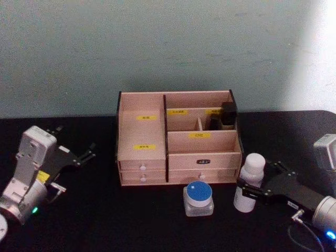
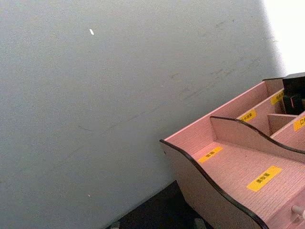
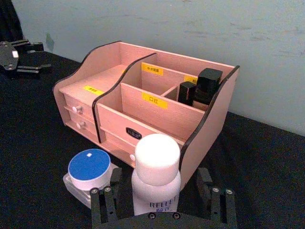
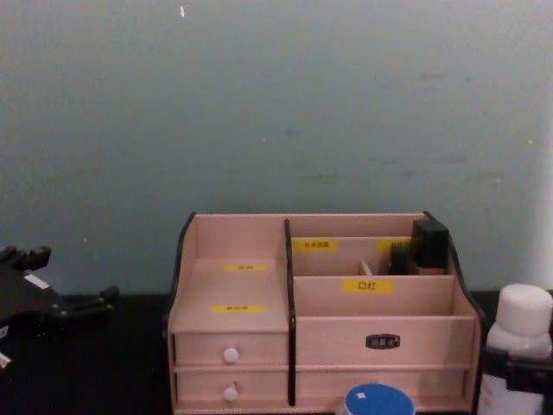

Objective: Pick up the facial cleanser and watermelon frost from the table and place them into the tiered storage box.

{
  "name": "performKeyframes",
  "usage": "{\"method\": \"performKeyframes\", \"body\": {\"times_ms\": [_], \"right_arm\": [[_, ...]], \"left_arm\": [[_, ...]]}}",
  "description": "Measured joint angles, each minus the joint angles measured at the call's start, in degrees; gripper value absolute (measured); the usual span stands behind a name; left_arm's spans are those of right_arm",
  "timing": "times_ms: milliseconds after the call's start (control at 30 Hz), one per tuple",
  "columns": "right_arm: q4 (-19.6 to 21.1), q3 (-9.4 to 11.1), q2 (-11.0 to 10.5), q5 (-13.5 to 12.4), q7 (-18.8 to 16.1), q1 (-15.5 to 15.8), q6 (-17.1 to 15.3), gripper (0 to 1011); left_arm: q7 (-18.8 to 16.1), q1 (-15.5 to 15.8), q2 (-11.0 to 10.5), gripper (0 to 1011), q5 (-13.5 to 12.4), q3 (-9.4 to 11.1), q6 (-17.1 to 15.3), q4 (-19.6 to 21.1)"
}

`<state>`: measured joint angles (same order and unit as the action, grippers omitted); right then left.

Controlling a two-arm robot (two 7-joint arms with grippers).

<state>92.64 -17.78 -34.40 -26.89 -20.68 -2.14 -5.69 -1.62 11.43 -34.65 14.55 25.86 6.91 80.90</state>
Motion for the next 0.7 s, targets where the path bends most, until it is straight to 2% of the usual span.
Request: {"method": "performKeyframes", "body": {"times_ms": [367, 700], "right_arm": [[-1.9, 0.4, 2.3, 1.1, -0.9, -0.8, -1.0, 1002], [-1.9, 0.4, 2.5, 1.6, -0.9, -0.9, -1.2, 1003]], "left_arm": [[0.0, 0.0, 0.0, 1001, 0.0, 0.0, 0.0, 0.0], [0.0, 0.0, 0.0, 1001, 0.0, 0.0, 0.0, 0.0]]}}
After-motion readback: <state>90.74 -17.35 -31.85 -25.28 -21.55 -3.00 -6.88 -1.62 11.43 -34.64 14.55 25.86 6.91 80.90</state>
